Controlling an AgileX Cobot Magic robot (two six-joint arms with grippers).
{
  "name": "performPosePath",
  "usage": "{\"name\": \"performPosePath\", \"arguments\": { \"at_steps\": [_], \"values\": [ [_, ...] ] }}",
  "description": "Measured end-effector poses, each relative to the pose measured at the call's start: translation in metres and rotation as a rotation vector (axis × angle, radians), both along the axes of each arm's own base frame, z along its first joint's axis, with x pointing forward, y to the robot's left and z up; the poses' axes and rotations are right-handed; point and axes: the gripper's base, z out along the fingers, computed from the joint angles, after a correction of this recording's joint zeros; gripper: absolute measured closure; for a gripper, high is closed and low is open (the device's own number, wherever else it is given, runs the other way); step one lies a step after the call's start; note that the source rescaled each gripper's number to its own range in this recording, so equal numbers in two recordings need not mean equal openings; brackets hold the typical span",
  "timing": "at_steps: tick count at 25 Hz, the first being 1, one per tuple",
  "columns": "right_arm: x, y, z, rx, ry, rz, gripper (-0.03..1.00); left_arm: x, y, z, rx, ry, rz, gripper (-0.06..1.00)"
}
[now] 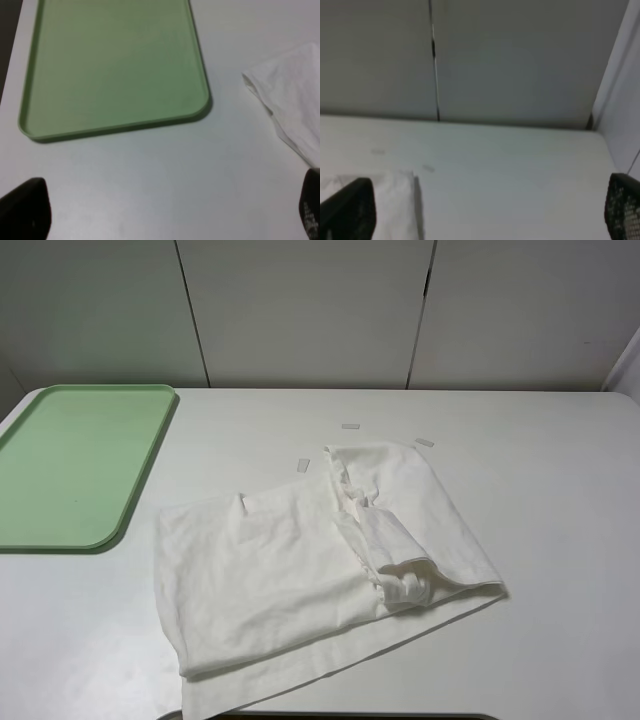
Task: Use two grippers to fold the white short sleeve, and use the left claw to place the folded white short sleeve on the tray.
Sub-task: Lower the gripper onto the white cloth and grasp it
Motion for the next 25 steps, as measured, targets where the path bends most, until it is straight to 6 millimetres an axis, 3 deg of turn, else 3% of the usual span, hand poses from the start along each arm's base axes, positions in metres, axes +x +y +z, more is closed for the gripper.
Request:
{"name": "performPosePath", "arguments": {
  "at_steps": [4, 7, 14, 16, 25],
  "values": [
    [-0.027, -0.003, -0.018, 0.011, -0.116, 0.002, -0.03, 0.0, 0.0, 0.0, 0.0, 0.0, 0.0, -0.06],
    [-0.034, -0.002, -0.049, 0.02, -0.137, 0.015, -0.03, 0.0, 0.0, 0.0, 0.0, 0.0, 0.0, -0.06],
    [-0.024, 0.005, -0.08, 0.063, -0.067, 0.069, -0.03, 0.0, 0.0, 0.0, 0.0, 0.0, 0.0, -0.06],
    [-0.01, 0.012, -0.105, 0.065, 0.01, 0.133, -0.03, 0.0, 0.0, 0.0, 0.0, 0.0, 0.0, -0.06],
    [-0.001, 0.017, -0.122, 0.029, 0.056, 0.189, -0.03, 0.0, 0.0, 0.0, 0.0, 0.0, 0.0, -0.06]
  ]
}}
